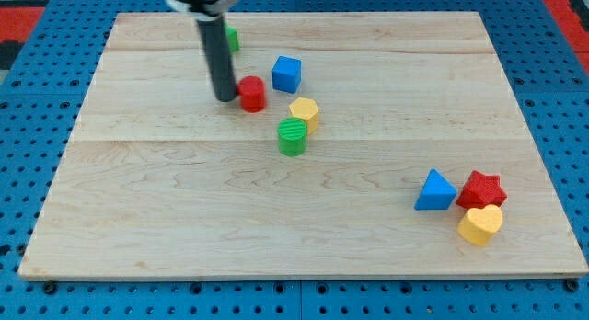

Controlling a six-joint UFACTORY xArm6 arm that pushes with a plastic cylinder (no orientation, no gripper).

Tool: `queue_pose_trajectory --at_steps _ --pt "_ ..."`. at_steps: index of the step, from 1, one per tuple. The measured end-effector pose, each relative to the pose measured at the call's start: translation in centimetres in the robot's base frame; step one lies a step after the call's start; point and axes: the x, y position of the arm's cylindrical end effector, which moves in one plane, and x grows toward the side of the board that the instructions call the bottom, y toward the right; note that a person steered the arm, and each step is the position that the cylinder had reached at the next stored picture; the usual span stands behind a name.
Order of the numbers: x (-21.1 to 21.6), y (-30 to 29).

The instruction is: Slide the red circle towards the center

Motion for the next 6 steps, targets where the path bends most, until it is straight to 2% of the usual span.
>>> queue_pose_trajectory --at_steps 2,3,4,5,6 --pt "-1.6 2.8" --pt "-1.9 6.8" --pt "-1.3 10.3" --pt "0.2 10.2" --pt "-2.2 12.2"
